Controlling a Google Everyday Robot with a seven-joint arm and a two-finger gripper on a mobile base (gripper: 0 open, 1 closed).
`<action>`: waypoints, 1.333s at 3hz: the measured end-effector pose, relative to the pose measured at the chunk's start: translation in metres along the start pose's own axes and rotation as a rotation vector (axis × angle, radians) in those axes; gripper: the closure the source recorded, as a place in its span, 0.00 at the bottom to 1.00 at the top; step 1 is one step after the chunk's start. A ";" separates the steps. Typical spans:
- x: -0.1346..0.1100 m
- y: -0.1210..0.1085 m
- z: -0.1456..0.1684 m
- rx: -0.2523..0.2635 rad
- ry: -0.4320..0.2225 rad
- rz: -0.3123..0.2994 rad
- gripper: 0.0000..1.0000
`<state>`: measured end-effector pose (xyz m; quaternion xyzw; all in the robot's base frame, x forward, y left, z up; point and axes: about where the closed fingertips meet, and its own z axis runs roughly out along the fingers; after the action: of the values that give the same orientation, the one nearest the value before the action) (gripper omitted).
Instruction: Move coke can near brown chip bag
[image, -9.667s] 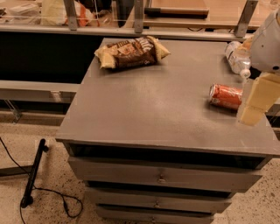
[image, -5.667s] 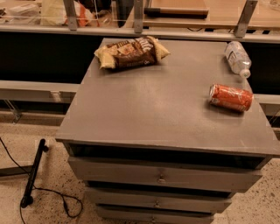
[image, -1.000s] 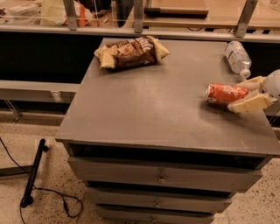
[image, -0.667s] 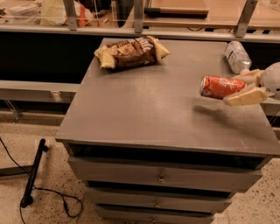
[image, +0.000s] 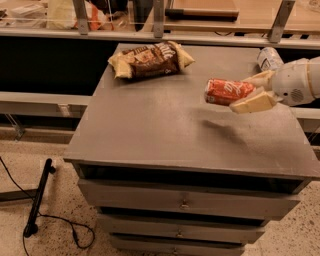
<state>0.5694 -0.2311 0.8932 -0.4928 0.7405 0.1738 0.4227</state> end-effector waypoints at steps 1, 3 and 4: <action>-0.020 -0.010 0.033 0.052 0.001 -0.013 1.00; -0.081 -0.044 0.069 0.138 -0.067 -0.059 1.00; -0.103 -0.058 0.082 0.174 -0.091 -0.074 1.00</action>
Offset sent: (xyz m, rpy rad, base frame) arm 0.0984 0.0754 0.0230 -0.0134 -0.1551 -0.0855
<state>0.6735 -0.1419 0.9369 -0.4727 0.7140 0.1152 0.5034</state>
